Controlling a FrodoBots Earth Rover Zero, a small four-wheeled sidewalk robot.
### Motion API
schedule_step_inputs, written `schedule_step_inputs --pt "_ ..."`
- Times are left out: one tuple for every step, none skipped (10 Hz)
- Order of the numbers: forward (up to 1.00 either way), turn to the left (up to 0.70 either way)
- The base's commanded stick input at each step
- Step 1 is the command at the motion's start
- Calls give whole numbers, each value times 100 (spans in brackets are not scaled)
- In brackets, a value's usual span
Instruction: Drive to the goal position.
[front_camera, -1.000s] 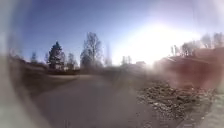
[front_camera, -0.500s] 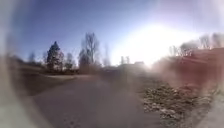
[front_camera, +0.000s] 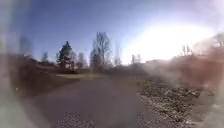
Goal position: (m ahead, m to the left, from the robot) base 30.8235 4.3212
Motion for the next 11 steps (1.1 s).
schedule_step_inputs --pt "70 0" --pt "70 0" --pt "70 0" --pt "70 0" --pt "70 0" --pt "70 0" --pt "70 0" --pt "70 0" --pt "70 0" --pt "70 0" --pt "70 0"
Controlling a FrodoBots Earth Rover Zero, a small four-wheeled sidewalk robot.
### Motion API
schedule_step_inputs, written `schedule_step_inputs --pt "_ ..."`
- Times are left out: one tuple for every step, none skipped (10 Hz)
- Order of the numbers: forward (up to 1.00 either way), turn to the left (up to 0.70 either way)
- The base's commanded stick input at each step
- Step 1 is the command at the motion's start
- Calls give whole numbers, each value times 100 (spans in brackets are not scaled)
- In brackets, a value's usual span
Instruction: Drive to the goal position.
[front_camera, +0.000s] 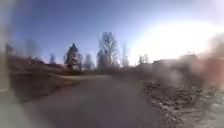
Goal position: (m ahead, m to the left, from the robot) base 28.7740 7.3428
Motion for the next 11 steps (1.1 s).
schedule_step_inputs --pt "70 0" --pt "70 0" --pt "70 0" --pt "70 0" --pt "70 0" --pt "70 0" --pt "70 0" --pt "70 16" --pt "70 35" --pt "70 35" --pt "70 30"
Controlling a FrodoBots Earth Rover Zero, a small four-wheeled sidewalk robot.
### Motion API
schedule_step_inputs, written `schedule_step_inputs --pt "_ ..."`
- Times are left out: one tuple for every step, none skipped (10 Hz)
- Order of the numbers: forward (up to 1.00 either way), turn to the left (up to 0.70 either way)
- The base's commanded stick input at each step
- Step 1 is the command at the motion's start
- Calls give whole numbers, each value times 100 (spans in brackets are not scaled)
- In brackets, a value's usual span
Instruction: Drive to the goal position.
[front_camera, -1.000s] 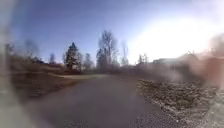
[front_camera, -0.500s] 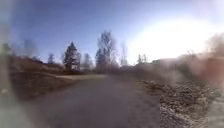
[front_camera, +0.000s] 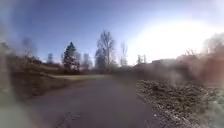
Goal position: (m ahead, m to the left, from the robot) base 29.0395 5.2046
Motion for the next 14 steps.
schedule_step_inputs --pt "70 0" --pt "70 0" --pt "70 0" --pt "70 0" --pt "70 0" --pt "70 0" --pt "70 0" --pt "70 0" --pt "70 0" --pt "70 0" --pt "70 0" --pt "70 0" --pt "70 0" --pt "70 0"
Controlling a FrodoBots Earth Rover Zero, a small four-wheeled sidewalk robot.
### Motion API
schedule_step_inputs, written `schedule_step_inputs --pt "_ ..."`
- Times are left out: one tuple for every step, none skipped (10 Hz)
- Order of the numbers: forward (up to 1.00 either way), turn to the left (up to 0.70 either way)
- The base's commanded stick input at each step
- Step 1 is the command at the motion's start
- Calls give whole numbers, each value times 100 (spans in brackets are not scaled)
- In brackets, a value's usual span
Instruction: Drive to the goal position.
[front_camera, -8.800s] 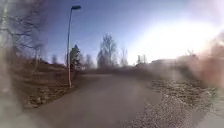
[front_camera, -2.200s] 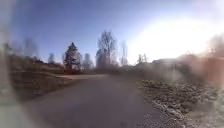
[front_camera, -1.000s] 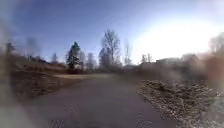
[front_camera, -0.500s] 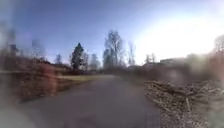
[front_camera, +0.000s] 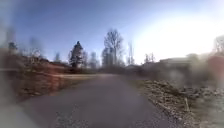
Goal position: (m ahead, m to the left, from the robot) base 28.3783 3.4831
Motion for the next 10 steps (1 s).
schedule_step_inputs --pt "70 0" --pt "70 0" --pt "70 0" --pt "70 0" --pt "70 0" --pt "70 0" --pt "70 0" --pt "70 0" --pt "70 0" --pt "70 0"
